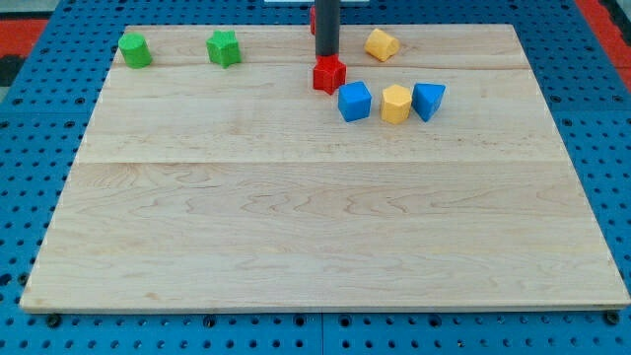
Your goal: Push the yellow heart to the left of the board
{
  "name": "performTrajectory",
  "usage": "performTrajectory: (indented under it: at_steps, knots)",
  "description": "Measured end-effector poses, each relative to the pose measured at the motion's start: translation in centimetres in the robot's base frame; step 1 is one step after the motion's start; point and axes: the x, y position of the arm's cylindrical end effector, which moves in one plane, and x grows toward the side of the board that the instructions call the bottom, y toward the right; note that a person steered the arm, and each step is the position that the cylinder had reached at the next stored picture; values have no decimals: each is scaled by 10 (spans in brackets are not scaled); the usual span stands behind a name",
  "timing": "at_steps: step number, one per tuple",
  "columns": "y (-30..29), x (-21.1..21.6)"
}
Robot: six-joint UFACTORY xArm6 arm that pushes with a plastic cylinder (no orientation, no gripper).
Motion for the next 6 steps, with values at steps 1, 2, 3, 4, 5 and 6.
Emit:
performTrajectory:
  at_steps: [1, 2, 3, 4, 5, 6]
  knots:
    - [-3, 21]
    - [-13, 41]
    - [-23, 75]
    - [9, 59]
    - [80, 18]
    - [144, -26]
